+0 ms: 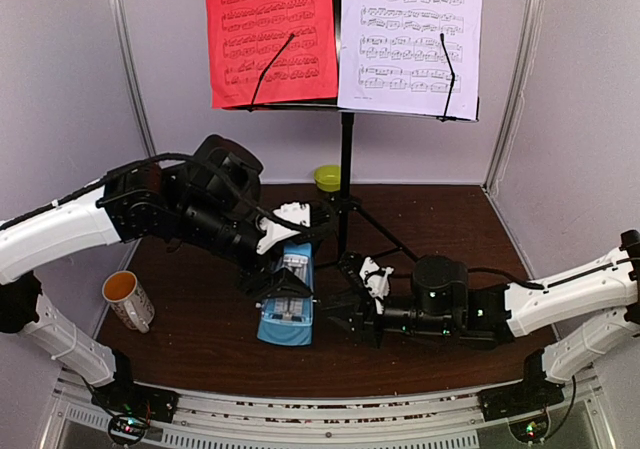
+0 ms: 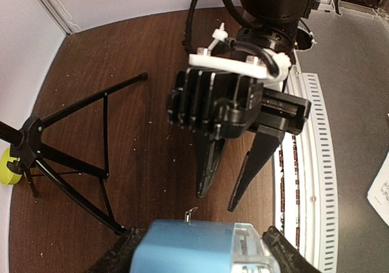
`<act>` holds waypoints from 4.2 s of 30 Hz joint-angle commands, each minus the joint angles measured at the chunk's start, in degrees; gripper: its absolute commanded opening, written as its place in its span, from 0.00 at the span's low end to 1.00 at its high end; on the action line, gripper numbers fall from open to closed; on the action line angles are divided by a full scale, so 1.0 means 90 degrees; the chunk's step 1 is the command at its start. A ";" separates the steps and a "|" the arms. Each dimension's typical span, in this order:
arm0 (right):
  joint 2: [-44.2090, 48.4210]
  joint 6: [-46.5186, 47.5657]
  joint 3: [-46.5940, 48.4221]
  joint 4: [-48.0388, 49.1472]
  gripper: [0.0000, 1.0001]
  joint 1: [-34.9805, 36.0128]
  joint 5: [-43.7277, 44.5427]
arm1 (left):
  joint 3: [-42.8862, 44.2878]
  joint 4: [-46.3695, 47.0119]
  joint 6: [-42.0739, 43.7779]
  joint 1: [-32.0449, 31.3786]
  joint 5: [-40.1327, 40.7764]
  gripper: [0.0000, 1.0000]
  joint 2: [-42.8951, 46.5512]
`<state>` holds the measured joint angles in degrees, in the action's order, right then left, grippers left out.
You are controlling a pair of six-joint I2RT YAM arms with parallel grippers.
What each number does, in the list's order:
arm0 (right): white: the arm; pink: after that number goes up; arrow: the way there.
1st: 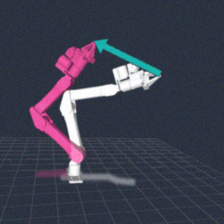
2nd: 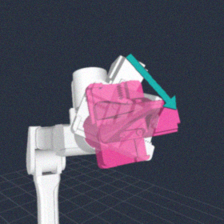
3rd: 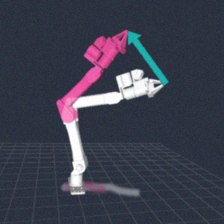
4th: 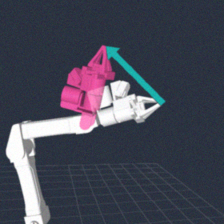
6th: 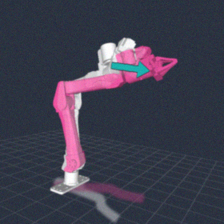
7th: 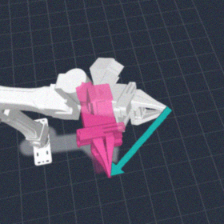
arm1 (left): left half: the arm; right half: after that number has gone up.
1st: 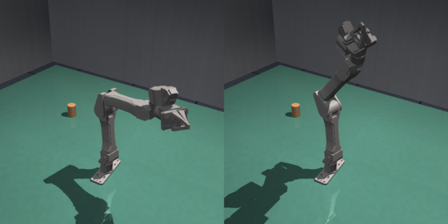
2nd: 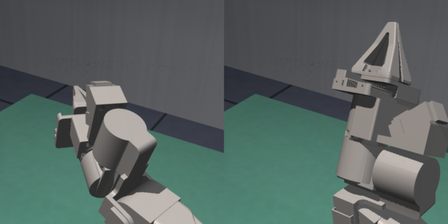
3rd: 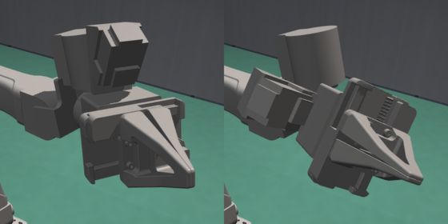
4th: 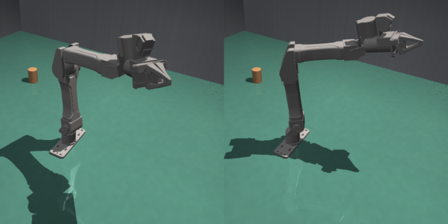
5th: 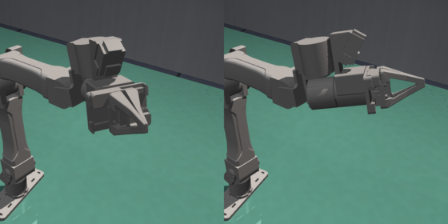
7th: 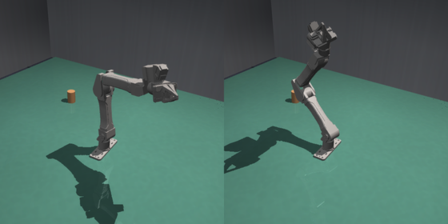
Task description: Set up the instrument practice props
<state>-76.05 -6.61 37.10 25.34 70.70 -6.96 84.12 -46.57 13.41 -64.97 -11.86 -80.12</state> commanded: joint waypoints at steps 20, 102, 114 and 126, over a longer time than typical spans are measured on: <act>-0.0156 0.0045 0.0165 -0.0236 0.27 0.0033 0.0321 | 0.0273 0.0795 0.0128 -0.0115 -0.0435 0.13 0.0312; 0.1716 -0.3165 -0.0562 -0.2124 0.78 -0.2031 -0.2707 | -0.1652 0.4765 0.1394 -0.0081 -0.0938 0.11 -0.0039; 0.3635 -0.3303 -0.1263 -0.3453 0.85 -0.2288 -0.1530 | -0.1635 0.6062 0.0680 0.0310 -0.2459 0.13 -0.1497; 0.4156 -0.3041 -0.1198 -0.4066 0.85 -0.2323 -0.1248 | -0.0608 0.4502 0.1967 0.0332 -0.2857 0.28 -0.2451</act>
<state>-39.29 -35.48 26.22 -9.37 50.06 -20.16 73.12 -6.28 24.53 -62.24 -34.54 -102.91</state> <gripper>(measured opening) 0.850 0.614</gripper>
